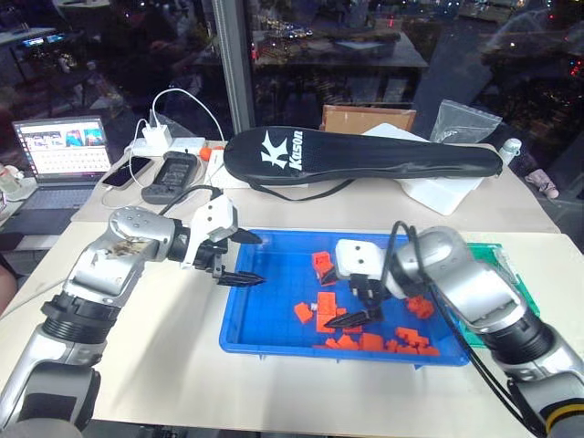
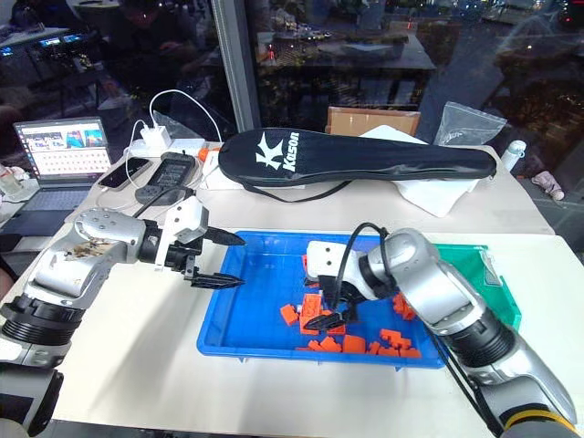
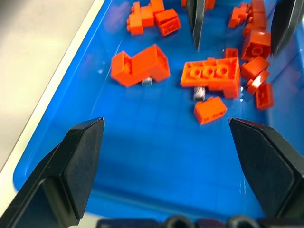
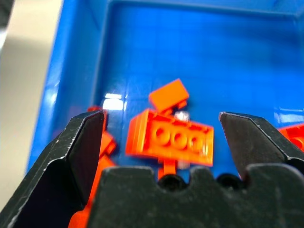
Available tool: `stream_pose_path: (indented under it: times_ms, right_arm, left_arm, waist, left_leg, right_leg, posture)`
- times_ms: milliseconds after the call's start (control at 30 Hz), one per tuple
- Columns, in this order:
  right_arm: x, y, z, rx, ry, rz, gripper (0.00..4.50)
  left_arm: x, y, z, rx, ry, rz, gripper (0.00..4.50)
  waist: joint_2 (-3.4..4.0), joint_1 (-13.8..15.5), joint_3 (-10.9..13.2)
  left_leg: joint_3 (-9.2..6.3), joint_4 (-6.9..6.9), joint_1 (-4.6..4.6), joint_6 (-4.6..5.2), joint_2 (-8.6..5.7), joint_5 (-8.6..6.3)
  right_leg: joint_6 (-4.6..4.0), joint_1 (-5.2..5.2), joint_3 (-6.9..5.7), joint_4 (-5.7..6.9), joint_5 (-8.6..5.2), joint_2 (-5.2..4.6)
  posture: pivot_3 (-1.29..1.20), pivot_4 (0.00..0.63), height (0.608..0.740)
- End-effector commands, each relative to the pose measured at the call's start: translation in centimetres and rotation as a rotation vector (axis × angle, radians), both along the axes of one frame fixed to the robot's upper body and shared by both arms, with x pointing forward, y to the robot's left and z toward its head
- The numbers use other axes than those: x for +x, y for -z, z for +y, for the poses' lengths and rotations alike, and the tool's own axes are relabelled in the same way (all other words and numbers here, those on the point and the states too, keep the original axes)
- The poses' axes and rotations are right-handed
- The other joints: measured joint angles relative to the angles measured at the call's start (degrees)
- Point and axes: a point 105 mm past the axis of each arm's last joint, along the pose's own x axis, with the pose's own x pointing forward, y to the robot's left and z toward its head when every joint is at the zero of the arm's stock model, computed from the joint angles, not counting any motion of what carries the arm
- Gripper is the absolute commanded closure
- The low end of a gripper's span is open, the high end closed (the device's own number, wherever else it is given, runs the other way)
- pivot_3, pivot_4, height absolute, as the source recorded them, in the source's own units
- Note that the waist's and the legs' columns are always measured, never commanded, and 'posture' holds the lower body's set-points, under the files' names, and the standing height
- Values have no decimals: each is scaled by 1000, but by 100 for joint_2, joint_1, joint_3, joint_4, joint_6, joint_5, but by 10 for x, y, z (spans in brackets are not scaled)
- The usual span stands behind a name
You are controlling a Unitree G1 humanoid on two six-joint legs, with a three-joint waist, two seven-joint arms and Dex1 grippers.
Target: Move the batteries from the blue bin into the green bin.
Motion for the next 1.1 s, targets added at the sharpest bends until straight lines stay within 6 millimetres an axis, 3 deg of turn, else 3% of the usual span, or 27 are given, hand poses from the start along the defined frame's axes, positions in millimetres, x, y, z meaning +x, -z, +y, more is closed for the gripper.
stream_pose_path:
  times_ms: [33,200,300,400,500,633,1100]
  right_arm:
    - [-4,-5,1,-35,-91,-81,22]
    - [-11,-35,6,-87,-353,-241,22]
    - [1,-41,3,-188,-540,-403,22]
    - [10,-32,0,-273,-692,-471,22]
    - [16,-23,0,-286,-802,-476,22]
    - [15,-13,5,-295,-929,-473,22]
    - [12,10,24,-308,-1081,-445,22]
  left_arm:
    - [-2,-14,0,-20,12,-43,0]
    - [-1,-12,0,-14,12,-41,0]
    - [-1,-12,-1,-13,14,-40,0]
    - [-5,-12,1,-11,19,-16,0]
    - [-24,-15,14,11,57,53,0]
    - [-33,-13,30,54,18,77,0]
    - [-37,-10,26,51,-29,78,0]
  waist:
    - [0,4,0]
    - [-1,6,1]
    - [-1,-21,1]
    - [-7,-19,3]
    - [-16,-44,6]
    - [-17,-72,9]
    - [-23,-13,12]
  left_leg:
    - [0,-1,-1,0,0,0]
    - [0,-5,-2,0,0,0]
    - [0,-7,5,0,1,0]
    - [1,-8,18,0,1,0]
    - [1,-11,16,0,2,-1]
    - [1,-21,19,2,4,-1]
    - [1,-17,32,1,5,-1]
  right_leg:
    - [0,-1,0,-1,0,0]
    - [0,-3,-1,-3,-3,0]
    - [19,-2,-1,0,-13,0]
    - [20,6,-3,-3,-15,0]
    - [16,5,-2,-1,-17,0]
    - [-24,3,-3,1,1,0]
    - [-29,10,-6,13,-2,0]
  posture:
    - [0,150,715]
    - [0,150,715]
    - [0,150,715]
    - [0,150,715]
    - [0,150,715]
    - [0,150,715]
    - [0,150,715]
